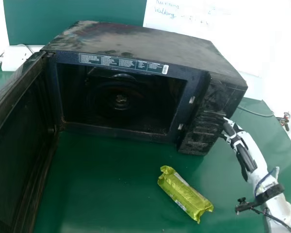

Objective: Put biscuit inside oven

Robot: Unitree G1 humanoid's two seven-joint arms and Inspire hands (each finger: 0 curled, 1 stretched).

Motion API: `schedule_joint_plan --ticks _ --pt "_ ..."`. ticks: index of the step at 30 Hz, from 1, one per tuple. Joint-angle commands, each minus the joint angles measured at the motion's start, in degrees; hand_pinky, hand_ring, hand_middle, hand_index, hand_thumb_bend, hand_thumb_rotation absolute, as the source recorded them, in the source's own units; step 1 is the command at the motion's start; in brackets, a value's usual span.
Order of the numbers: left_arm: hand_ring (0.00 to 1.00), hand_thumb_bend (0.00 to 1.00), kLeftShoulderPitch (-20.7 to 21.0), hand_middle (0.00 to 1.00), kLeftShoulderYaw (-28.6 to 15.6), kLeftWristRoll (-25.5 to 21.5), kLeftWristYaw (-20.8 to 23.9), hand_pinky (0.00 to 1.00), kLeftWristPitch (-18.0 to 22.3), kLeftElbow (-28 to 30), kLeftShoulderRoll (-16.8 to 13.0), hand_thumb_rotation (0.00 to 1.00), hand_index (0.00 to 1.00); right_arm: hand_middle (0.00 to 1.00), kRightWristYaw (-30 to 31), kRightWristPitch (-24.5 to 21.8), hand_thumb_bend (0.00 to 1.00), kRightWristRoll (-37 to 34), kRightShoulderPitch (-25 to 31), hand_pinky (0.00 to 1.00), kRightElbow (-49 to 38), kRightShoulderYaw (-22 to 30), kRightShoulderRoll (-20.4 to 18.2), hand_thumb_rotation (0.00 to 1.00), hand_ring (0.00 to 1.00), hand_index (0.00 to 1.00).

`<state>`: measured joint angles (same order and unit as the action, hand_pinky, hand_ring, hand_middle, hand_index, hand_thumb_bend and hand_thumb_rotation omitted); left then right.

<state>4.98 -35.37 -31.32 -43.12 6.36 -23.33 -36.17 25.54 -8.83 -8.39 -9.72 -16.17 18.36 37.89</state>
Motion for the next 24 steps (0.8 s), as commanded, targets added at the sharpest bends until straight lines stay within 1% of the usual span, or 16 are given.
schedule_joint_plan --ticks 1,4,7,10,15,18,21,24 --pt "0.81 0.98 -1.0 0.87 0.0 0.1 -0.3 0.63 0.2 -0.1 0.4 0.64 0.88 1.0 1.0 0.8 0.96 0.7 1.1 0.95 -0.2 0.0 1.4 1.0 1.0 0.94" --pt "0.79 1.0 -1.2 0.86 0.1 0.2 -0.3 0.61 0.3 0.3 0.4 0.65 0.88 1.0 2.3 2.6 0.96 3.0 1.5 0.95 0.2 -0.3 3.2 1.0 1.0 0.95" --pt "0.79 1.0 -1.4 0.85 0.0 0.1 -0.1 0.6 -0.1 1.0 0.5 0.62 0.87 1.0 3.9 6.4 0.96 5.3 2.0 0.95 1.2 -0.2 5.2 1.0 1.0 0.94" --pt "0.77 1.0 -1.5 0.85 0.0 0.2 -0.1 0.59 0.2 0.8 0.6 0.62 0.86 1.0 4.3 9.2 0.95 8.4 3.0 0.95 0.9 0.0 7.2 1.0 1.0 0.94" --pt "0.77 1.0 -1.5 0.83 -0.1 0.0 -0.5 0.62 0.3 0.6 0.6 0.65 0.84 1.0 3.5 13.6 0.96 17.8 5.7 0.95 -1.9 0.5 11.5 1.0 1.0 0.94" --pt "0.75 1.0 -1.7 0.79 -0.1 0.1 -0.4 0.64 0.4 0.7 0.6 0.69 0.8 0.99 4.3 13.2 0.96 24.4 7.7 0.95 -5.5 1.0 14.4 1.0 1.0 0.94" --pt "0.71 1.0 -1.8 0.75 -0.1 0.1 -0.5 0.6 0.4 0.7 0.4 0.68 0.77 1.0 6.1 11.0 0.96 29.2 9.1 0.96 -9.8 1.6 16.4 1.0 1.0 0.95" --pt "0.71 1.0 -1.9 0.74 -0.2 -0.1 -0.8 0.6 0.5 0.9 0.4 0.65 0.76 1.0 8.5 8.3 0.96 32.2 10.1 0.95 -13.5 1.9 17.4 1.0 1.0 0.95"
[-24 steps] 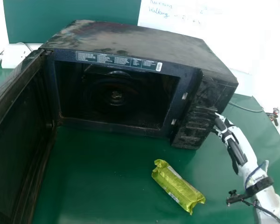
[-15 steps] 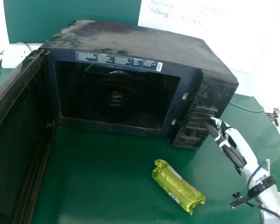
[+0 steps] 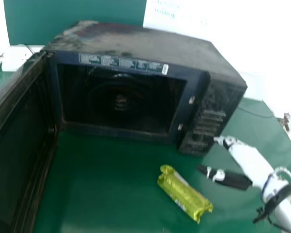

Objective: Put biscuit inside oven

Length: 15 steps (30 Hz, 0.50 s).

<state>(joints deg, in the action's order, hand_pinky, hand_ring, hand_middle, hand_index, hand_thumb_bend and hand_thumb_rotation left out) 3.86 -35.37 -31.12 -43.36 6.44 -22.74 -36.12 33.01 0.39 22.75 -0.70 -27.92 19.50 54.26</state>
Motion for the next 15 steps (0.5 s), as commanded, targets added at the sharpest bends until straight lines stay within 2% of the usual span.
schedule_joint_plan --ticks 1,10,15 --pt "0.71 1.0 -0.8 0.75 -0.2 -0.3 -0.6 0.61 0.5 0.3 0.4 0.64 0.76 1.0 1.6 -1.3 0.96 1.6 1.4 0.94 -2.7 0.9 1.1 1.0 1.0 0.95" --pt "0.68 1.0 -2.2 0.7 -0.4 -0.5 0.6 0.56 -0.8 3.1 0.9 0.67 0.73 1.0 7.9 1.2 0.97 5.6 3.3 0.95 -6.5 2.4 5.2 1.0 1.0 0.94" --pt "0.67 1.0 -2.7 0.67 -0.4 -0.9 1.0 0.56 -1.6 4.2 1.0 0.68 0.69 1.0 10.5 0.6 0.97 8.2 3.4 0.94 -7.9 2.6 6.0 1.0 1.0 0.95"
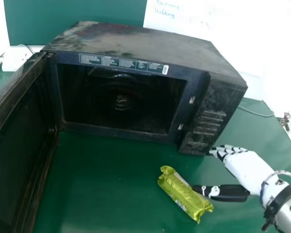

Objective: Put biscuit inside oven

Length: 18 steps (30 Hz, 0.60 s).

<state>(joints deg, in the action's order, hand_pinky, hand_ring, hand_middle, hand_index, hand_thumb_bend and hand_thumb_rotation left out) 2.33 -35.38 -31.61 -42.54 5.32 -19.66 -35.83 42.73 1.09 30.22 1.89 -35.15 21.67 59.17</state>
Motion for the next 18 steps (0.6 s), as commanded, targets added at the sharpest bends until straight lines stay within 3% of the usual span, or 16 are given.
schedule_joint_plan --ticks 1,6,9,12,18 --pt "0.66 1.0 -1.2 0.66 -0.3 -0.5 0.3 0.56 -0.7 1.3 0.6 0.69 0.68 1.0 1.4 0.0 0.97 1.3 0.8 0.94 -0.8 0.2 1.3 1.0 1.0 0.95" --pt "0.65 1.0 -1.1 0.64 -0.3 -0.5 -0.2 0.55 -0.8 1.2 0.4 0.7 0.66 1.0 4.9 -0.3 0.97 4.5 0.7 0.95 -2.9 -1.0 2.0 1.0 1.0 0.96" --pt "0.6 1.0 -1.2 0.6 -0.4 -0.5 -0.4 0.52 -0.7 1.3 0.4 0.66 0.64 1.0 5.5 -0.1 0.97 5.8 1.0 0.95 -4.0 -1.3 1.5 1.0 1.0 0.95" --pt "0.54 1.0 -1.5 0.52 -0.3 -0.1 0.3 0.48 -0.8 2.0 0.6 0.65 0.62 1.0 4.0 1.7 0.97 7.6 2.1 0.96 -4.2 -1.6 0.4 1.0 1.0 0.95" --pt "0.58 1.0 -1.5 0.49 -0.3 -0.4 0.1 0.49 -0.4 1.7 0.7 0.62 0.54 0.98 0.3 4.1 0.97 12.6 3.0 0.95 -5.4 -3.5 -2.5 1.0 1.0 0.95"
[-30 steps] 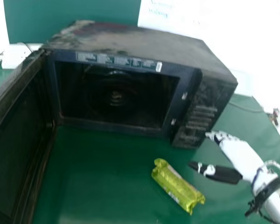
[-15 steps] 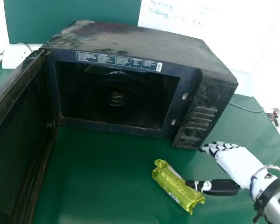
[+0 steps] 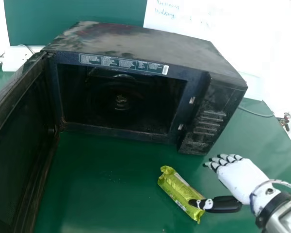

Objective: Put biscuit inside oven

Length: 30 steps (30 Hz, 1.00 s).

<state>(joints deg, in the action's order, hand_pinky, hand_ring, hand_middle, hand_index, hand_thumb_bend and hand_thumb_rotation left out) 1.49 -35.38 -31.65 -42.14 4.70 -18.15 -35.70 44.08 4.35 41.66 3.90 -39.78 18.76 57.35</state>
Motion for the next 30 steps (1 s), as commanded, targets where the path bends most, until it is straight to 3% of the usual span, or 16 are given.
schedule_joint_plan --ticks 1,8,15,30 --pt "0.59 1.0 -0.5 0.49 -0.3 -0.5 -0.5 0.49 0.3 0.0 0.6 0.63 0.53 0.98 -1.3 1.2 0.96 1.8 1.1 0.95 -0.9 -0.7 -1.0 1.0 1.0 0.95" --pt "0.56 1.0 -1.0 0.46 -0.1 -0.1 0.5 0.49 -0.4 0.9 0.6 0.62 0.6 1.0 -5.5 3.1 0.97 6.1 1.2 0.96 -0.9 -2.4 -4.5 1.0 1.0 0.95" --pt "0.58 1.0 -1.0 0.54 0.1 0.4 0.2 0.51 0.7 0.9 0.7 0.62 0.59 0.97 -9.9 4.2 0.96 12.1 1.2 0.96 -0.2 -5.2 -8.1 1.0 1.0 0.95" --pt "0.61 1.0 -1.9 0.51 0.1 0.6 0.4 0.51 1.4 1.9 0.9 0.62 0.57 0.95 -11.8 4.0 0.96 19.7 0.3 0.94 1.8 -10.1 -12.1 1.0 1.0 0.95"
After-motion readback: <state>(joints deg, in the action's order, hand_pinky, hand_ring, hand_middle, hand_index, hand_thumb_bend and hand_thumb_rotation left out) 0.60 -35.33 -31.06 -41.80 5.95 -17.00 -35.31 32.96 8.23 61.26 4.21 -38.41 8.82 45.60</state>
